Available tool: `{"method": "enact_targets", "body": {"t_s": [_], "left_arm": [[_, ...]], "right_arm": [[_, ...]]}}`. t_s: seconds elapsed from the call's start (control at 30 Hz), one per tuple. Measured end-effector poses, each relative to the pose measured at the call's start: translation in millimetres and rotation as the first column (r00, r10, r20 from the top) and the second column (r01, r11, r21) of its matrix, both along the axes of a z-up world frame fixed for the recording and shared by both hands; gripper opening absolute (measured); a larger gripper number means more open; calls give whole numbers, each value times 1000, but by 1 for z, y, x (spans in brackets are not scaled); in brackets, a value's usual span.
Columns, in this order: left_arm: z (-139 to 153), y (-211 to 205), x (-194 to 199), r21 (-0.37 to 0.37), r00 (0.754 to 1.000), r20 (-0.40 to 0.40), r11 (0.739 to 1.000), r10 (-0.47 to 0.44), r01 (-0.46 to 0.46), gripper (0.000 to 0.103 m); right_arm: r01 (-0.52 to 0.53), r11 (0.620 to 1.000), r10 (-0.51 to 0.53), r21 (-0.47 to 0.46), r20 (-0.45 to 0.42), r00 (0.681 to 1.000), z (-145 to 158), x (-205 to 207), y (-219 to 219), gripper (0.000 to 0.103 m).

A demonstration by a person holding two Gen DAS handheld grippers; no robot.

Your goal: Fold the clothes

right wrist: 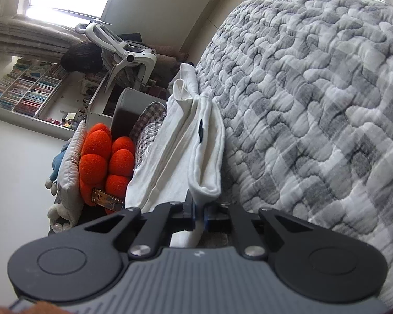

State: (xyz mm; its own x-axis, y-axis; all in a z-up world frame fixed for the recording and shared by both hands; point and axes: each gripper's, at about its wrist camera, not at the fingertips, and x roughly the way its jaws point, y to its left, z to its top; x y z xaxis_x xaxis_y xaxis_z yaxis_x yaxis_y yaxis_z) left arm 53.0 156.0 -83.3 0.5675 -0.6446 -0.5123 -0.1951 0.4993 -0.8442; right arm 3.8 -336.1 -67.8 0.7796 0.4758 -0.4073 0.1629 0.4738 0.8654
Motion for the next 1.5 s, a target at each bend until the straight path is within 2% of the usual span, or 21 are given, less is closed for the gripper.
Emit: {"method": "enact_targets", "body": {"t_s": [0.23, 0.5, 0.53, 0.57, 0.7, 0.77, 0.8, 0.87, 0.93, 1.0, 1.03, 1.2, 1.4, 1.5], "left_arm": [[17, 10, -11, -32, 1000, 4, 999, 19, -19, 4], [27, 31, -44, -85, 995, -63, 993, 78, -83, 0], [31, 33, -48, -86, 995, -58, 992, 83, -88, 0], [34, 34, -51, -80, 995, -48, 993, 85, -88, 0], [39, 35, -52, -37, 997, -19, 997, 71, -71, 0], [38, 32, -48, -7, 998, -20, 998, 59, -59, 2], [36, 30, -46, 6, 998, -30, 998, 57, -57, 7], [31, 26, -42, 11, 998, -52, 999, 41, -41, 22], [24, 25, -40, 12, 997, -72, 999, 37, -37, 44], [20, 22, -36, 19, 995, -96, 1000, 23, -21, 53], [17, 22, -35, 22, 994, -111, 1000, 20, -18, 54], [4, 22, -29, 32, 987, -157, 999, 39, -34, 53], [4, 12, -26, 43, 991, -116, 997, 63, -59, 52], [4, 7, -23, 61, 993, -89, 996, 72, -67, 44]], "right_arm": [[27, 1000, -27, 3, 40, 999, 18, -7, 6, 7], [48, 998, -48, 36, 17, 999, 32, -23, 3, 7], [51, 998, -52, 47, 14, 999, 33, -26, 0, 7], [54, 997, -55, 58, 11, 998, 34, -29, -2, 2], [61, 997, -62, 40, 19, 998, 40, -38, -11, 2], [61, 998, -62, 27, 15, 998, 39, -39, -14, 8], [61, 998, -61, 31, 4, 998, 36, -39, -15, 11], [68, 997, -67, 38, -32, 997, 28, -37, -18, 13], [66, 997, -64, 40, -66, 996, 20, -34, -21, 17], [64, 998, -61, 23, -104, 993, 15, -31, -22, 39], [63, 998, -61, 10, -121, 991, 14, -30, -22, 49], [13, 998, -21, -54, -158, 987, 8, -21, -11, 49], [-8, 993, -9, -116, -146, 989, 10, -13, 4, 47], [0, 992, -17, -124, -136, 991, 9, -10, 8, 47]]}}
